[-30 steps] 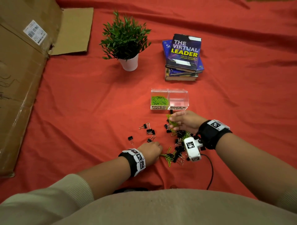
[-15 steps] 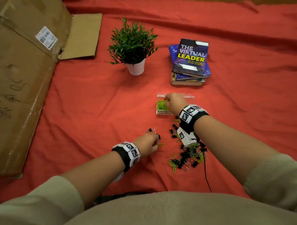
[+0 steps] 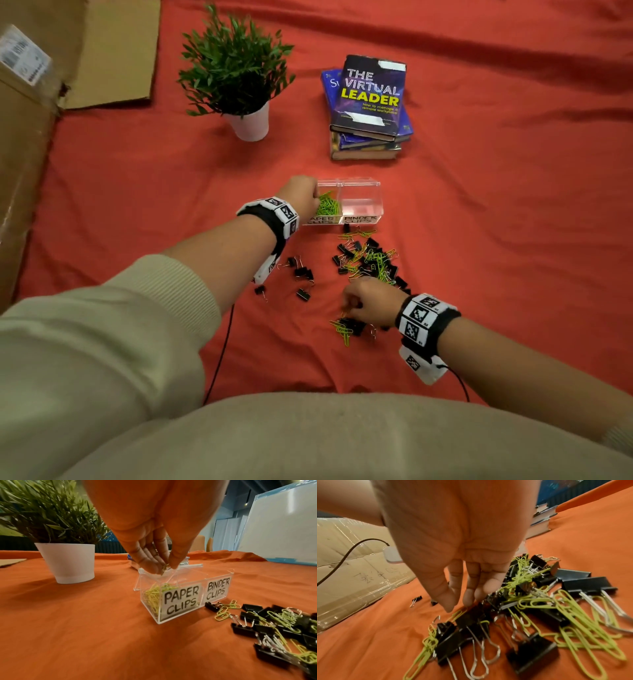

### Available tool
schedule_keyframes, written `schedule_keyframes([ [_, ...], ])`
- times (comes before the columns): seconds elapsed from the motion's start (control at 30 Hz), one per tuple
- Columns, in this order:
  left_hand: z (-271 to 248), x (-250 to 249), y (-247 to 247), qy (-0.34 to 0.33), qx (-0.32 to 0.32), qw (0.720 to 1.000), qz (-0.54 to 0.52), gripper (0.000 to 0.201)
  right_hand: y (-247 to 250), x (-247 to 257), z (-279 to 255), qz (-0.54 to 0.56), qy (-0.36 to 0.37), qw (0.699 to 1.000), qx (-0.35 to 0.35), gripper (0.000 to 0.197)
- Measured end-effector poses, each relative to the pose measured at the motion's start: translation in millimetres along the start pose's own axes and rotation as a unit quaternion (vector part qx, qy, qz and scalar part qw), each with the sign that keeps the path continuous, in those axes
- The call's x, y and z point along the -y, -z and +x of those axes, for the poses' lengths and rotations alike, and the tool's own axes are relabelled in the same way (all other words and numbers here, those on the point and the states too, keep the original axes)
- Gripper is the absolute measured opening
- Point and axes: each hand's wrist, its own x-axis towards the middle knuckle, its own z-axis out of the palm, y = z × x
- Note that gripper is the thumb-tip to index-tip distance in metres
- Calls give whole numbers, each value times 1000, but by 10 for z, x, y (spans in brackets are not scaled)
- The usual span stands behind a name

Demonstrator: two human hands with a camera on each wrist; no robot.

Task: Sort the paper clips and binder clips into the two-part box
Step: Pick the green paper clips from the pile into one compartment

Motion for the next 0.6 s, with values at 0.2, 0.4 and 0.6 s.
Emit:
schedule_keyframes([
  [0.2,-231,-58,-202,-42,-17,999,14,27,-118,-72,-111,-86,18,996,25,22],
  [0.4,-1060,-175,-704,-131,149,978,61,15,5,-213,-121,-127,-34,991,-13,16],
  [0.6,-1486,-195,-1101,-128,182,968,116,51,75,-244,-87,-95,-52,992,-63,15],
])
